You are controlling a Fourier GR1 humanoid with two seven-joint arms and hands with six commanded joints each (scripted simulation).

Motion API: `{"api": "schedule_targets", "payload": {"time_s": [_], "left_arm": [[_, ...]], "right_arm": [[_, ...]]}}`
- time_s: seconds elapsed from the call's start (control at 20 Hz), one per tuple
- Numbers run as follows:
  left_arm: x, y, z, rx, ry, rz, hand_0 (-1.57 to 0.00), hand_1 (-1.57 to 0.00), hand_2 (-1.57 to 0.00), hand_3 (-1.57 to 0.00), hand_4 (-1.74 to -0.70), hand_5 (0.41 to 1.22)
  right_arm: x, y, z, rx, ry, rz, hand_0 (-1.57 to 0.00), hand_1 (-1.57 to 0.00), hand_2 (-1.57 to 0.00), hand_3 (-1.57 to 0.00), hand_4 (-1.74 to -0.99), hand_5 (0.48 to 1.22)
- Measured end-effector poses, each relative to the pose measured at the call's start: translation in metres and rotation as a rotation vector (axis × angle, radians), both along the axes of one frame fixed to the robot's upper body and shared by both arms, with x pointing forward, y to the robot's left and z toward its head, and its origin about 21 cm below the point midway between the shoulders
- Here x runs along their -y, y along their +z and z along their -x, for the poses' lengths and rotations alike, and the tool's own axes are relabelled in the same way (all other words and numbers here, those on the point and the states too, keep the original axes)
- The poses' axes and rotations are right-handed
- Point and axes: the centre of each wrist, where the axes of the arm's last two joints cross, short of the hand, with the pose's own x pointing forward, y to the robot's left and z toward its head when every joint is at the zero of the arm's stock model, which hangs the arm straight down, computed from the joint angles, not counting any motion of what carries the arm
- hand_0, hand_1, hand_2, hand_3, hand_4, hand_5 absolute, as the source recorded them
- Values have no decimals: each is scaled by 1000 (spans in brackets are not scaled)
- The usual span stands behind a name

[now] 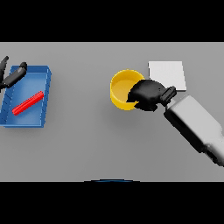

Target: Pick up the red beaker and tilt it to pour out 1 green nut into yellow bowl. Pick up the yellow bowl and place it on the metallic measuring scale.

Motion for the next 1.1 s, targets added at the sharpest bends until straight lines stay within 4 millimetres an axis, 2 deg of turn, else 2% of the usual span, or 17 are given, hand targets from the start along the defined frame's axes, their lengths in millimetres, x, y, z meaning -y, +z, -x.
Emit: {"api": "schedule_targets", "payload": {"time_s": [0.2, 0.35, 0.6, 0.75, 0.95, 1.1], "left_arm": [[-1, -2, 2, -12, 5, -4, 1, 1, 1, 1, -718, 686], [5, 0, 3, -4, 0, -5, 1, 1, 1, 1, -723, 698], [3, 6, 0, 2, 12, 0, 1, 1, 1, 1, -729, 717], [3, 1, 3, -17, 22, -4, 1, 1, 1, 1, -735, 727], [3, 6, 7, -22, 19, 2, 1, 1, 1, 1, -732, 735], [2, 5, 7, -29, 28, -13, 1, 1, 1, 1, -719, 725]], "right_arm": [[7, 11, 1, 66, -66, -3, -1559, -1568, -1512, -1163, -1740, 1220], [10, 16, -4, 88, -112, 2, -1565, -1570, -1513, -1155, -1741, 1220], [40, 23, -23, 156, -178, -14, -1569, -1571, -1534, -1151, -1741, 1221], [53, 21, -38, 164, -256, -16, -1570, -1571, -1539, -1145, -1741, 1221], [78, 13, -53, 183, -315, -14, -1571, -1571, -1542, -1150, -1741, 1221], [90, 0, -59, 169, -375, -6, -1571, -1571, -1500, -1169, -1741, 1221]]}}
